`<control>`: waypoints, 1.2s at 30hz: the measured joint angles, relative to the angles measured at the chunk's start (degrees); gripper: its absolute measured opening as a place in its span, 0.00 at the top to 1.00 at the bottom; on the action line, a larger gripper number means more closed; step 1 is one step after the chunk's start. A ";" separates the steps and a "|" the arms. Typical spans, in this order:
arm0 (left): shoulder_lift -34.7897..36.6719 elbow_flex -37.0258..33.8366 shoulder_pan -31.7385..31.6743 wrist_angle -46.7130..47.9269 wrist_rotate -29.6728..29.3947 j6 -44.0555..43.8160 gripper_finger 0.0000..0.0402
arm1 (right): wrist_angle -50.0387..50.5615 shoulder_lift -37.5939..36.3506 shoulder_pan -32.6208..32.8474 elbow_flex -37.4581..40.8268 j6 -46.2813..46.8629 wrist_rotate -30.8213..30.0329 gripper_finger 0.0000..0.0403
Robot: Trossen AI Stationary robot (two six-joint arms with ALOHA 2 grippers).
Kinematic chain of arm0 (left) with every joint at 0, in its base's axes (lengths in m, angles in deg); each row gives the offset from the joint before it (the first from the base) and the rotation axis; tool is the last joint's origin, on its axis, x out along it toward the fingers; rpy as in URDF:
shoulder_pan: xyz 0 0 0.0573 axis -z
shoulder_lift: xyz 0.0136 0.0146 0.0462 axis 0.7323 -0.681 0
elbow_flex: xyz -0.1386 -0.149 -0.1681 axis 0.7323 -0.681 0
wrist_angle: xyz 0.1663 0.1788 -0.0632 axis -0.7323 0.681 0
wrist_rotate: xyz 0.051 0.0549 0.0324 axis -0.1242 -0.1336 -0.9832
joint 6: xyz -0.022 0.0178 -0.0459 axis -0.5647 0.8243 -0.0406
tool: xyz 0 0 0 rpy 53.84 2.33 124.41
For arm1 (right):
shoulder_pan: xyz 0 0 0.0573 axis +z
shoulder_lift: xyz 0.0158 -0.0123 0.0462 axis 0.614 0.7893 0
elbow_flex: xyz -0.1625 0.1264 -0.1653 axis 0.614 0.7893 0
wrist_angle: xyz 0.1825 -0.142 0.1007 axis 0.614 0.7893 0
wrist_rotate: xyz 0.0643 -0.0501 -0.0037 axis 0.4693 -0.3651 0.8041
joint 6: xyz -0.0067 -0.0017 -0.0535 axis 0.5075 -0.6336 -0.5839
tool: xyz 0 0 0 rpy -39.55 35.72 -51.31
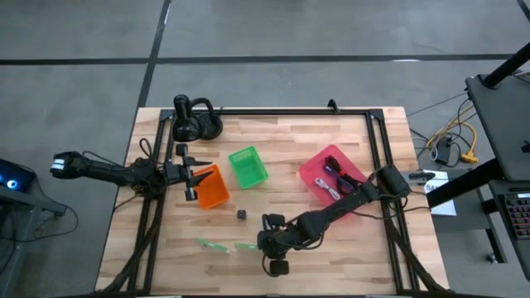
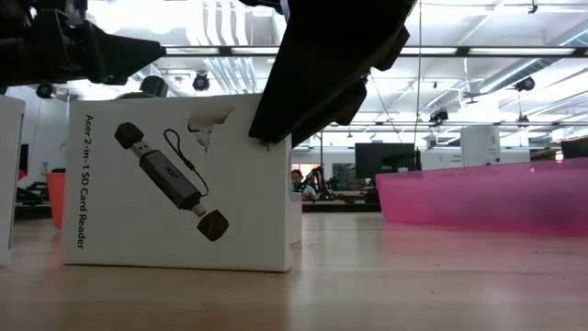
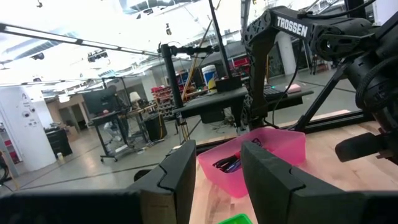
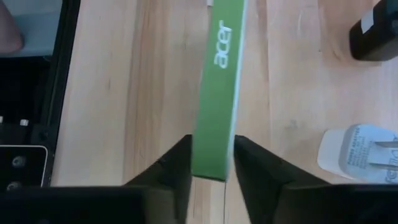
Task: Pick and place items into bin
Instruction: Put the right card reader box into the green bin
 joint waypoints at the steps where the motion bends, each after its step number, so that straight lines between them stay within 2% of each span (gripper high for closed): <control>1: 0.00 0.00 0.00 0.00 0.00 0.00 0.72 | 0.01 0.00 0.00 0.00 -0.02 0.00 0.76; 7: 0.00 0.00 0.00 0.00 0.00 0.00 0.72 | 0.04 0.00 -0.02 0.00 -1.19 0.00 0.90; 13: 0.00 0.00 0.00 0.00 0.00 0.00 0.72 | 0.92 -0.04 0.31 -1.29 -2.26 0.12 0.90; 19: 0.02 0.00 0.00 -0.02 0.00 0.00 0.72 | 5.81 -1.28 1.94 -7.23 -3.77 -0.69 0.90; 23: 0.02 0.00 0.00 -0.02 -0.02 0.00 0.72 | 13.24 -1.60 3.31 -12.68 -4.05 -9.56 0.90; 27: 0.00 0.00 0.00 -0.02 -0.02 0.00 0.72 | 22.68 -1.73 4.22 -18.47 -3.21 -22.09 0.90; 32: -0.01 0.00 0.00 -0.04 -0.02 0.01 0.72 | 32.90 -1.81 3.13 -21.92 1.88 -35.88 0.91; 36: 0.02 0.00 0.00 -0.05 -0.01 0.00 0.72 | 35.15 -1.81 -0.17 -21.80 4.37 -38.73 0.91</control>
